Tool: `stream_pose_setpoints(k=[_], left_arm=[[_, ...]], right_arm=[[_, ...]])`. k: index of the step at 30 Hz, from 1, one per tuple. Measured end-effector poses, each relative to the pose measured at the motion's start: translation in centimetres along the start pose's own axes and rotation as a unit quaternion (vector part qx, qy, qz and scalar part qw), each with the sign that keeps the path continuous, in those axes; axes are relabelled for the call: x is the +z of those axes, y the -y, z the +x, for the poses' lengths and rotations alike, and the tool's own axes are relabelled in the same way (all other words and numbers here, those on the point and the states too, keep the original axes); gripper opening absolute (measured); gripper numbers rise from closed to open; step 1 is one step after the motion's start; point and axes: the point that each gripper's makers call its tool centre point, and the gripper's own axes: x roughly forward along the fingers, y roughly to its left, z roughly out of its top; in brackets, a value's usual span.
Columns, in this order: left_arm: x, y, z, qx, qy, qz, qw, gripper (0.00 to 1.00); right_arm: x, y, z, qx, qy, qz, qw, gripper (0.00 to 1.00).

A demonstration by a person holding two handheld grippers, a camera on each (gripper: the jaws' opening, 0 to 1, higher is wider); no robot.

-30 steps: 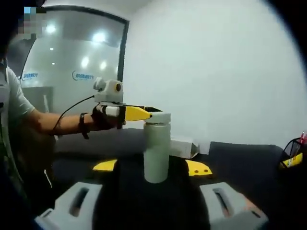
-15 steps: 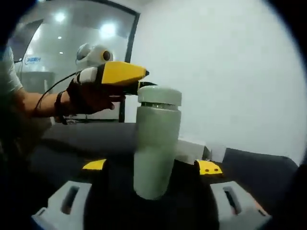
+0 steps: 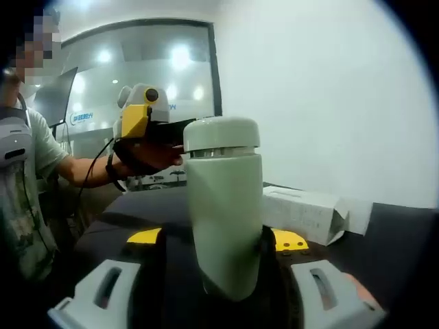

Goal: Assemble the cup parts correctly, then place the assembled cup into the box.

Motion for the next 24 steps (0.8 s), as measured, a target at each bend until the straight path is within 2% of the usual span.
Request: stream_pose_setpoints(k=[5,7,10,12,19,22,24], left_arm=[[0.0,-0.4,0.3,-0.001,-0.001,-0.002,1.0000,0.55],[-0.1,0.1,0.1,-0.001,-0.002,0.000,1.0000,0.55],[-0.1,0.1,0.2,-0.003,-0.001,0.000,1.0000,0.54],[0.1,0.1,0.3,-0.004,0.000,0.000,1.0000,0.53],[0.0,-0.4,0.3,0.001,0.000,-0.006,1.0000,0.52],[-0.4,-0.3,0.6,0.014,-0.004,-0.002,0.9999,0.55],[-0.6,-0.7,0.9,0.045,-0.003,0.006,0.9990,0.59]], right_arm=[[-1.1,0.8,0.7,0.017,-0.011,-0.016,0.9997,0.56],[-1.3,0.6,0.6,0.025,-0.012,-0.016,0.9995,0.56],[-1.2,0.6,0.7,0.027,-0.008,-0.020,0.9994,0.51],[-0.8,1.4,0.8,0.010,0.000,-0.030,0.9995,0.41],[-1.0,1.1,0.8,0.018,0.003,-0.018,0.9997,0.40],[-1.0,0.9,0.8,0.017,0.005,-0.017,0.9997,0.40],[-1.0,0.9,0.9,0.016,0.005,-0.018,0.9997,0.40]])
